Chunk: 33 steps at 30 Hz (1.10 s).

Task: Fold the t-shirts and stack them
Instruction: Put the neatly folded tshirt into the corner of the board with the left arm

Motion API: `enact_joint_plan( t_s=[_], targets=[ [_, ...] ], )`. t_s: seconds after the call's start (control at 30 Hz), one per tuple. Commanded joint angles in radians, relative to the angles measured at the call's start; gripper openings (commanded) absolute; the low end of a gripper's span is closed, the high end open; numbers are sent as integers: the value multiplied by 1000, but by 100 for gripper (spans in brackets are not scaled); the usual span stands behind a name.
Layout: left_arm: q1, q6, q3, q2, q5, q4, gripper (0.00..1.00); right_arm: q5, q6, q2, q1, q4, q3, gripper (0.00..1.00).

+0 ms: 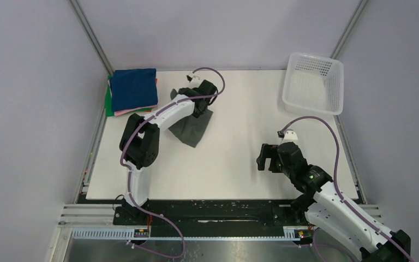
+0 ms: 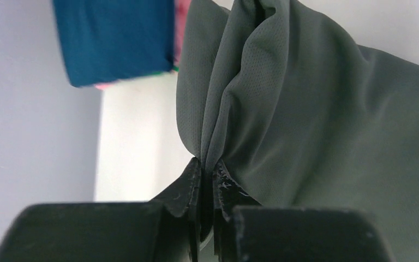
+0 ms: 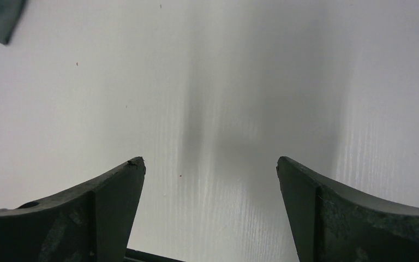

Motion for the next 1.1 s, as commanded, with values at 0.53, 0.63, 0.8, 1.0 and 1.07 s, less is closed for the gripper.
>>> enact_joint_plan(
  t_s=[0.53,0.63,0.8,1.0,1.07],
  targets=[
    [245,705,362,122,-155,298,0,58,-25,104,-2,46,44,99],
    [260,704,415,129,-124,280,0,70,-24,117,-2,55,39,100],
    [265,682,546,151,-84,192,0,68,-28,141,-3,55,48,99],
    [276,696,662,149,-40,160,0,77,-29,163,-3,56,55,99],
    [286,708,686,149,-39,161,0,76,-29,167,-4,56,55,100]
  ],
)
